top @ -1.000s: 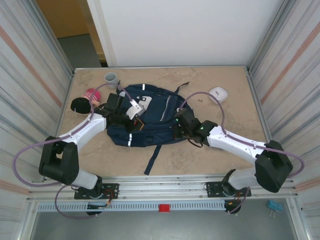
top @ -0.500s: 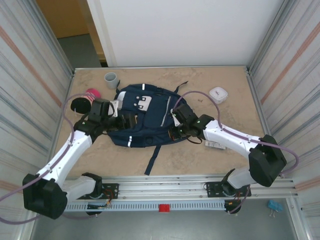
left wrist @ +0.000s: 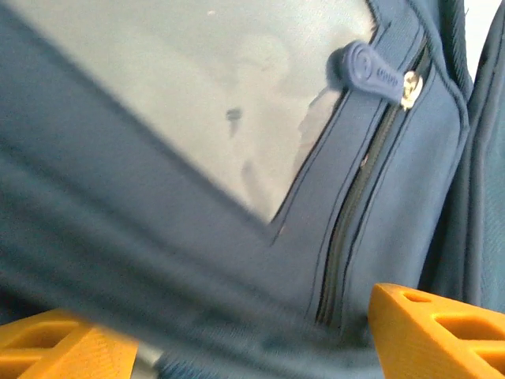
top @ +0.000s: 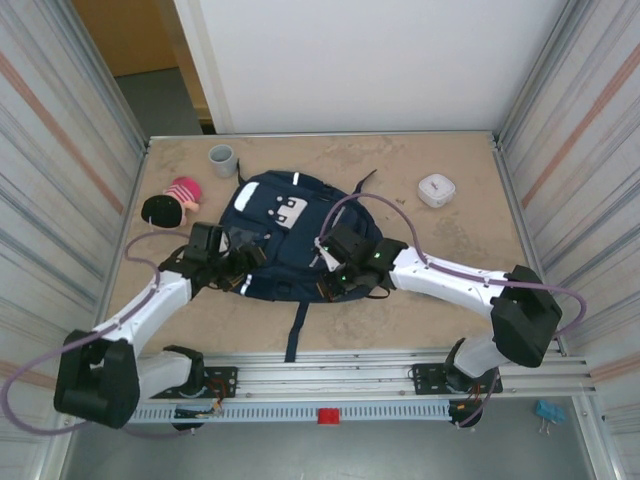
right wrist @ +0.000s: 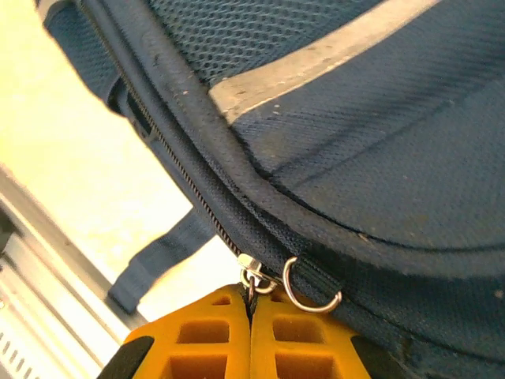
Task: Pack books, pencil case, and school supplies into a backpack
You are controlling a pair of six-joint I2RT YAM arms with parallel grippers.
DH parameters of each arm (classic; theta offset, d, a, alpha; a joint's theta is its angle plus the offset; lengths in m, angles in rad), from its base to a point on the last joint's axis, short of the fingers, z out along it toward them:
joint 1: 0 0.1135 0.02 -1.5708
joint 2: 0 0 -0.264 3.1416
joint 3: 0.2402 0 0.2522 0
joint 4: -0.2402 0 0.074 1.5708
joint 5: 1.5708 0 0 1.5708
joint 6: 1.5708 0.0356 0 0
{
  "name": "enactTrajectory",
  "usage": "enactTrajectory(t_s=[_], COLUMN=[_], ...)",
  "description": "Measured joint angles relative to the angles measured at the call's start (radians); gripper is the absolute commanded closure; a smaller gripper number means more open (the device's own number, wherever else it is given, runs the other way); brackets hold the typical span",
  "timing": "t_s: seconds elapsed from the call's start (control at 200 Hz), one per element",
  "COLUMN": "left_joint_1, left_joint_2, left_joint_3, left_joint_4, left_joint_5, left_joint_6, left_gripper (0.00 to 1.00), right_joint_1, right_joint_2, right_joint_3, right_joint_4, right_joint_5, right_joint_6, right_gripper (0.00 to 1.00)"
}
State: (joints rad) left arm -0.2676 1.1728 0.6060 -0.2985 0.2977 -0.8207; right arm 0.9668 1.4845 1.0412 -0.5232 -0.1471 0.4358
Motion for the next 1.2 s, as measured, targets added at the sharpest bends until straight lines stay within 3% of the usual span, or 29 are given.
enactTrajectory(t_s=[0.366, 0.526, 0.767, 1.037, 1.203], left_joint_1=[0.013, -0.022, -0.161, -0.216, -0.219], left_joint_2=[0.265, 0.152, -0.206, -0.184, -0.150], left_joint_3=[0.193, 0.134, -0.098, -0.159, -0.178], left_joint_4=[0.134, 0.135, 0.140, 0.245, 0.327], left_joint_5=[-0.008, -0.006, -0.009, -0.022, -0.027], left_joint_6=[0.013, -0.051, -0.300, -0.489, -0.554], left_gripper=[0.24, 0.26, 0.44, 0.53, 0.67], right_joint_1=[0.057, 0.061, 0.061, 0.061, 0.061], right_joint_2=[0.069, 0.108, 0.134, 0.148, 0.148], right_joint_3=[0.014, 0.037, 0.068, 0.078, 0.079], right_joint_4=[0.112, 0.131, 0.135, 0.135, 0.137], right_joint_5=[-0.018, -0.036, -0.064, -0.083, -0.086], right_joint_6=[0.131, 0.159, 0.159, 0.159, 0.158], right_gripper=[1.00, 1.00, 1.00, 1.00, 1.00])
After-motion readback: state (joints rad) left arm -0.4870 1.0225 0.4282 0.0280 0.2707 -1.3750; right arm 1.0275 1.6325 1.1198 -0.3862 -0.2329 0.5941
